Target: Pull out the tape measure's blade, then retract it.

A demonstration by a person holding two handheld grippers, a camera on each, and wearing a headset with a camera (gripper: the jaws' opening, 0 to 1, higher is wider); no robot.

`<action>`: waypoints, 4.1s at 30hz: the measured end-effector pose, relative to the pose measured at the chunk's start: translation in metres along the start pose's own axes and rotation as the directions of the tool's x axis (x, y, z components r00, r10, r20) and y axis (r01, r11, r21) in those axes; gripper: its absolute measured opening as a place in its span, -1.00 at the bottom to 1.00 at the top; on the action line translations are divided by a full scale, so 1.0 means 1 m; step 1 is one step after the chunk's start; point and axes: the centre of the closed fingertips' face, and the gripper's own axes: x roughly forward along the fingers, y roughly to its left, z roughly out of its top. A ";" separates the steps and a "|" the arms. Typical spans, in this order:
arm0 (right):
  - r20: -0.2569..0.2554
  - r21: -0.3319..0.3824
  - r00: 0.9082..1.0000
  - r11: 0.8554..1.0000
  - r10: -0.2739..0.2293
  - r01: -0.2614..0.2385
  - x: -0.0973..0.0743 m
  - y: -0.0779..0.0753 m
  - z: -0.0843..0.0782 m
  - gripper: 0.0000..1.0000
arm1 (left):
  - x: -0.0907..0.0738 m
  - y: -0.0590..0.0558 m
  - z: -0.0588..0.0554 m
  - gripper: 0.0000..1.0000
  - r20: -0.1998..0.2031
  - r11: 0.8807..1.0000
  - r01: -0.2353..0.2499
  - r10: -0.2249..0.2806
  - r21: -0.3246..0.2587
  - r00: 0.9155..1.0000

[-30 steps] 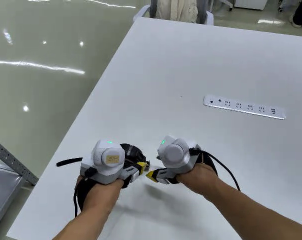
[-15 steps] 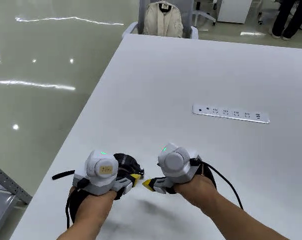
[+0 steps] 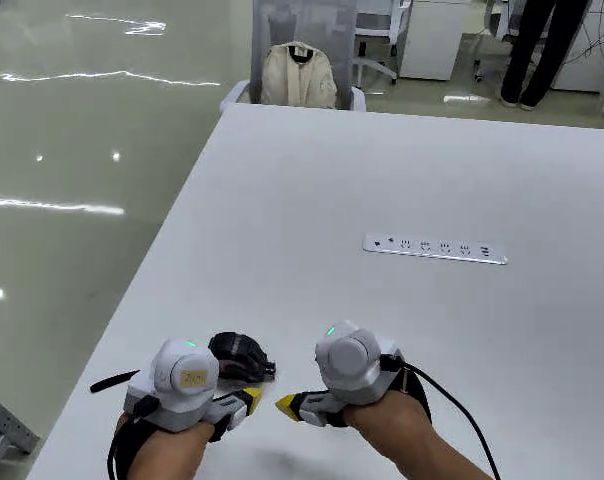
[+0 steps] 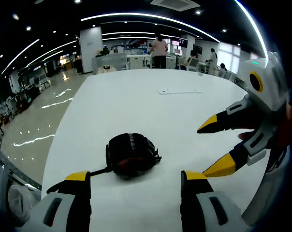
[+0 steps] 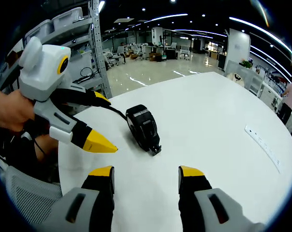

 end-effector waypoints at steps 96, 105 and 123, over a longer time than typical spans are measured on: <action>0.056 0.271 0.964 0.933 -0.262 0.238 -0.162 0.063 -0.026 0.87 | -0.158 0.021 -0.031 1.00 0.096 0.994 0.112 -0.112 0.010 0.989; 0.046 0.275 0.964 0.931 -0.261 0.239 -0.171 0.074 -0.037 0.92 | -0.166 0.024 -0.032 1.00 0.108 0.994 0.108 -0.108 0.005 0.988; 0.042 0.278 0.964 0.930 -0.261 0.240 -0.181 0.075 -0.042 0.93 | -0.167 0.028 -0.034 1.00 0.113 0.996 0.085 -0.082 -0.022 0.990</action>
